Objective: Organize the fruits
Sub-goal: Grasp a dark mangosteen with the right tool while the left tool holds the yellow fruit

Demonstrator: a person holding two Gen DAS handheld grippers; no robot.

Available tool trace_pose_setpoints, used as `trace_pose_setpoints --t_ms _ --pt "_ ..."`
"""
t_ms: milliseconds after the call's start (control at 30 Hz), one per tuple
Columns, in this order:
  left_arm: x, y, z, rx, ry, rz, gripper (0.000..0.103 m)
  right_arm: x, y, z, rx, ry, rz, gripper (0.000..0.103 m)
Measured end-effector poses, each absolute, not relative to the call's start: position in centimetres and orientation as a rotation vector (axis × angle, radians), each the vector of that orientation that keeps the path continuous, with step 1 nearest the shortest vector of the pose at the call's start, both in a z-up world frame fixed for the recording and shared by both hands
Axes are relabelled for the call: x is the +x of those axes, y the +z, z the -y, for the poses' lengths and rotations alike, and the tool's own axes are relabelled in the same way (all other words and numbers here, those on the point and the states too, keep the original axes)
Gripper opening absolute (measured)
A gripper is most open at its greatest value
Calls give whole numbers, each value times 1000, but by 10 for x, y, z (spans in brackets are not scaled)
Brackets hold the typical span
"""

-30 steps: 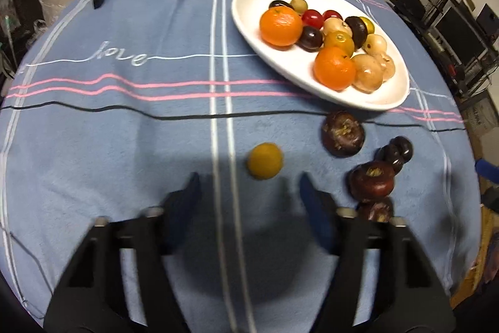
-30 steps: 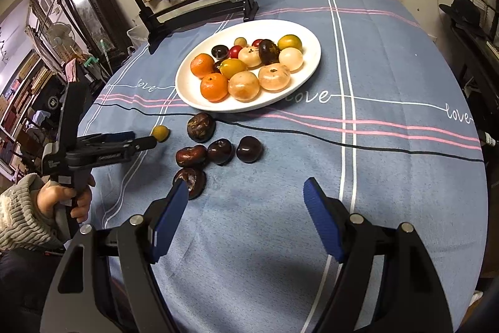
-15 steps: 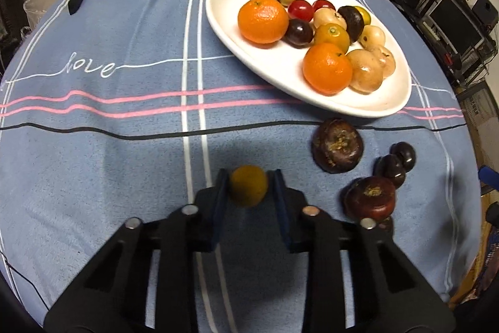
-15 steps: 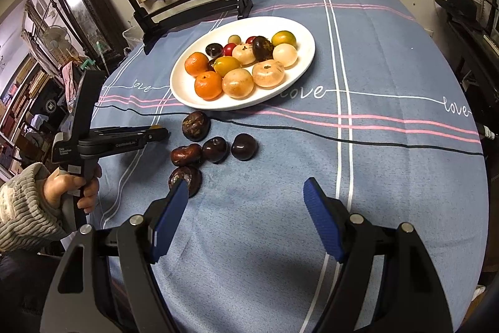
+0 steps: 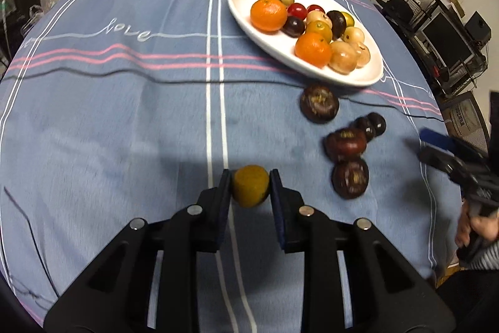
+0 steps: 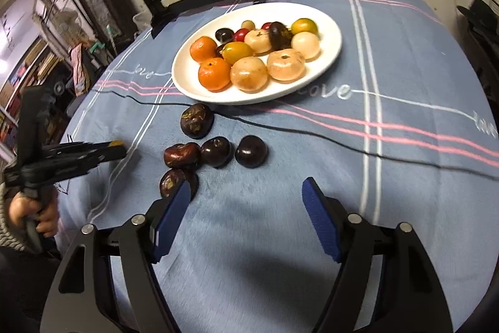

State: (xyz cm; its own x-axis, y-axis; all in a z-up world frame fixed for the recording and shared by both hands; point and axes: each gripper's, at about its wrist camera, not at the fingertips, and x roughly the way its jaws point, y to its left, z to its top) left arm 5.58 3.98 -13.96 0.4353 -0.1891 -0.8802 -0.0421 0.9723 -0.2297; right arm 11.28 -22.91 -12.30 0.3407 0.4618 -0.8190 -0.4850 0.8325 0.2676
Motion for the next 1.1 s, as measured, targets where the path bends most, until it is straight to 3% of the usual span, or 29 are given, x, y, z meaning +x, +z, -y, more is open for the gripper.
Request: trace_pose_setpoints --t_ms 133,267,533,1100 --pt "43 -139 -41 -244 -60 -1120 25 129 -135 218 -63 653 -1074 53" --pt "35 -141 -47 -264 -29 -1124 25 145 -148 210 -97 668 -1090 51" --pt "27 -145 -52 -277 7 -1144 25 155 -158 204 -106 678 -1100 37" --pt "42 -143 -39 -238 -72 -1136 25 135 -148 226 43 661 -1122 30"
